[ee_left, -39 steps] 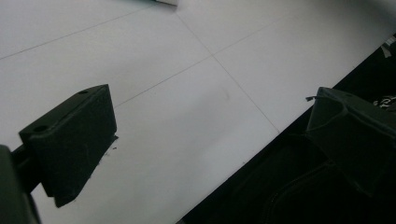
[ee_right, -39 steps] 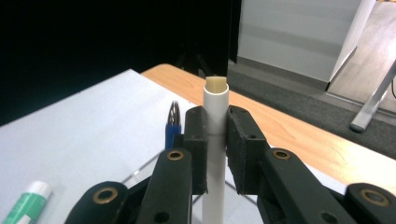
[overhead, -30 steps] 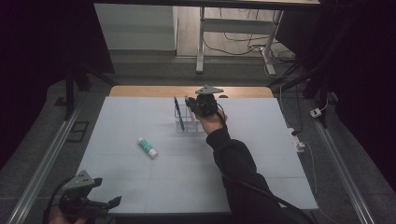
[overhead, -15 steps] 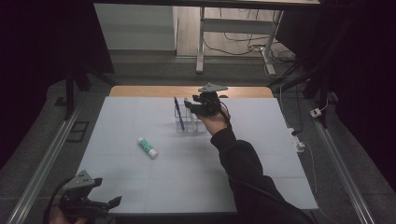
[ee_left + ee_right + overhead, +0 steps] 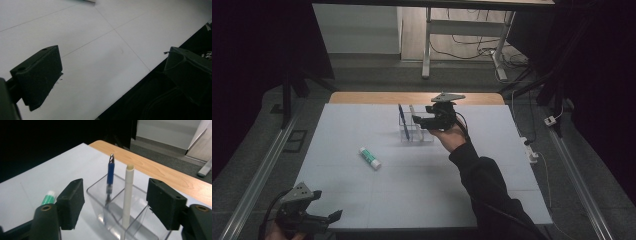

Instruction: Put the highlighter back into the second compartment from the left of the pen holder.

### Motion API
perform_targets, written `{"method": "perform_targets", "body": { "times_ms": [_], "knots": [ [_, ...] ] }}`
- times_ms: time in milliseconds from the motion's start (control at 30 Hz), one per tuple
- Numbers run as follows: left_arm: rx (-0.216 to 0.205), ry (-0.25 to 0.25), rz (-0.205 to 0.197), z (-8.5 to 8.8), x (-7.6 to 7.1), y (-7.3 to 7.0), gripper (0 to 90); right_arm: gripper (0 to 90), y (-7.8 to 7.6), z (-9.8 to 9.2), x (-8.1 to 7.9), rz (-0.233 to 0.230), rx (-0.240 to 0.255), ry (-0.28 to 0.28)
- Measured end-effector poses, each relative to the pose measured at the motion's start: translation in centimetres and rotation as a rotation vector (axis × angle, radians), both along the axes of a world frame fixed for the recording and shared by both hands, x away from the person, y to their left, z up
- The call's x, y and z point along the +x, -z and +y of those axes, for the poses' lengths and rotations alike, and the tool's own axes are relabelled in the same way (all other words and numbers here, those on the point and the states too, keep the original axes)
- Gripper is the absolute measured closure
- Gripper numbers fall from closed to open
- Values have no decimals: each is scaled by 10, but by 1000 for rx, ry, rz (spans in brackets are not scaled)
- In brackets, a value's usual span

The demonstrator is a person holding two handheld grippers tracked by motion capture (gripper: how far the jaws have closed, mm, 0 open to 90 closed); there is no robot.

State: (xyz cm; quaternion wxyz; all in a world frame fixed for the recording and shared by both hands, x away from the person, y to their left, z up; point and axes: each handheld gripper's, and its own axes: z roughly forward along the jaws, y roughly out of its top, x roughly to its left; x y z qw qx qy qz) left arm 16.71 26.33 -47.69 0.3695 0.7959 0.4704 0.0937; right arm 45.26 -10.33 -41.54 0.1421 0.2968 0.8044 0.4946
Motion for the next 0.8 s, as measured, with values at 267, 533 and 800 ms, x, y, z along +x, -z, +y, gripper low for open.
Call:
{"method": "perform_targets", "body": {
  "times_ms": [267, 533, 800],
  "knots": [
    [-6, -2, 0, 0, 0, 0, 12, 232, 0, -18, -23, 32, 5, -39],
    [-9, -2, -1, 0, 0, 0, 12, 171, -2, -40, -45, 48, -24, -36],
    [-10, 2, -1, 0, 0, 0, 11, 87, 6, -61, -73, 64, -92, -21]
  ]
}}
